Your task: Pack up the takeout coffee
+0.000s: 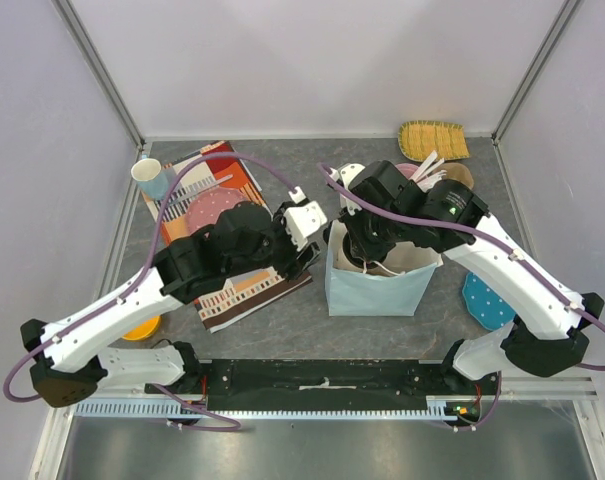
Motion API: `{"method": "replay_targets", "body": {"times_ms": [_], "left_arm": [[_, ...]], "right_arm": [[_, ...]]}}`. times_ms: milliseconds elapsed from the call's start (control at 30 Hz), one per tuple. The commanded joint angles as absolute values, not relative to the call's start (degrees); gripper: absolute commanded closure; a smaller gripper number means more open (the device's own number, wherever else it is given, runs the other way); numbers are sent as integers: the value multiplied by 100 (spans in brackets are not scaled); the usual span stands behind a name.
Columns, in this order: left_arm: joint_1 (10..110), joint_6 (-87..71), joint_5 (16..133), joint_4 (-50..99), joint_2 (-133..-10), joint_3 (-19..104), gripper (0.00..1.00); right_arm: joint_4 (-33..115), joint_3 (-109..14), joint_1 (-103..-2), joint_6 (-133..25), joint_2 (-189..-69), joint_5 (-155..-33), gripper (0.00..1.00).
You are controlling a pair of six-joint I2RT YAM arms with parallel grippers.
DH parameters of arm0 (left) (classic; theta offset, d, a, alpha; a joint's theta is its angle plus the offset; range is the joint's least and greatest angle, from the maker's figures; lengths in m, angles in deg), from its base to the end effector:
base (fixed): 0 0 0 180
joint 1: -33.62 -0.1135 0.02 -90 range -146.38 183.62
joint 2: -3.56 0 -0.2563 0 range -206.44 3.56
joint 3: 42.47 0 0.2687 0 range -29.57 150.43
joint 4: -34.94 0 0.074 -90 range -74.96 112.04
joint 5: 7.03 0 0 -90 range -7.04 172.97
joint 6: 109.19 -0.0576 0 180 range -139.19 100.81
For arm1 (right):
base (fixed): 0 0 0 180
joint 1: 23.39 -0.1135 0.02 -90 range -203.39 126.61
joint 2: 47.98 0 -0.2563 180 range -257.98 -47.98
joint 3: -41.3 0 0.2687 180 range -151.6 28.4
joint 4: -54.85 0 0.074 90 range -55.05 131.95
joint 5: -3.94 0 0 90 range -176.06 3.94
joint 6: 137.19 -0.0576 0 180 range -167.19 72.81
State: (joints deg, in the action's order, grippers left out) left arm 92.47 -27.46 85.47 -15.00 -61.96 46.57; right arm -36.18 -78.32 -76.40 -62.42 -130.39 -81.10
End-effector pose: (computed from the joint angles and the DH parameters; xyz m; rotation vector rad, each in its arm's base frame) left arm 0.1459 -0.2366 0.3955 1.1207 1.7400 -0.5071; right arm 0.1711 0.2188 0.4240 -0.7903 2.4210 0.3753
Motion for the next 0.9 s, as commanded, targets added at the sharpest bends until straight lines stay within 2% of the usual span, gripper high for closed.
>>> {"method": "replay_targets", "body": {"times_ms": [0,133,433,867], "left_arm": [[9224,-3438,8323,-188,-5560,3882,35],[9224,-3615,7945,252,-5226,3232,35],[9225,-3940,7892,1095,-4944,2291,35],[9216,-4352,7445,1685,-5041,1965,36]], "right_arm": [[-4164,-7856,-7638,-6442,-13024,-7973,100],[-4164,-7865,-7638,-6538,-13059,-7955,100],[-4164,-7900,-7656,-6556,-13130,-7823,100],[-4146,-7690,-7744,-6240,-13472,-7753,100]]}}
